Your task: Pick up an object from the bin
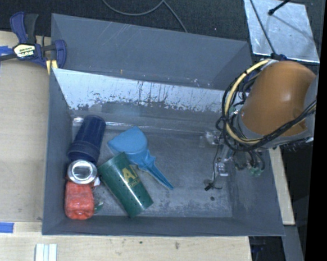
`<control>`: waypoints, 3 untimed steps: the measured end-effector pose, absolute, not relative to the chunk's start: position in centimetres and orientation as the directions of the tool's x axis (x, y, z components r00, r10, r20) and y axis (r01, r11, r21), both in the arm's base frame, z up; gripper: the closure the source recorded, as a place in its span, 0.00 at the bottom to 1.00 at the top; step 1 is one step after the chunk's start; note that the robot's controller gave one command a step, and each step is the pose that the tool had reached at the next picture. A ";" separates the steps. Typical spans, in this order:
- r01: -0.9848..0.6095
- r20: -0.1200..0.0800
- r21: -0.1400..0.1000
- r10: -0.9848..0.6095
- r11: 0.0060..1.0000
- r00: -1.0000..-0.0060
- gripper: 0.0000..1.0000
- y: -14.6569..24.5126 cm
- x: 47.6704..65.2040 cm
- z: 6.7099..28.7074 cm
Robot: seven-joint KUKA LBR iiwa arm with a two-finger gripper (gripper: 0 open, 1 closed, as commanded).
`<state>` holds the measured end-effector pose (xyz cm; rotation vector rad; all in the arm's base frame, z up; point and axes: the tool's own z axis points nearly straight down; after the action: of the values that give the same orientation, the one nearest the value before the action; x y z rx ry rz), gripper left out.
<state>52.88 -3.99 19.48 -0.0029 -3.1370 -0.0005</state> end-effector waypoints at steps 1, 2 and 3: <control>0.001 -0.004 0.000 0.001 1.000 -1.000 0.00 -4.0 53.1 19.9; 0.091 -0.006 0.000 0.091 0.996 -0.996 0.00 -0.7 54.3 14.5; -0.033 -0.001 -0.001 -0.033 0.999 -0.999 0.00 1.0 55.2 13.1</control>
Offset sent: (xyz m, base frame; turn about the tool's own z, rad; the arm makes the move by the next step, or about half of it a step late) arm 0.0263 0.0795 -0.1248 0.2020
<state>55.24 0.99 13.10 0.0522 -3.1421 0.0009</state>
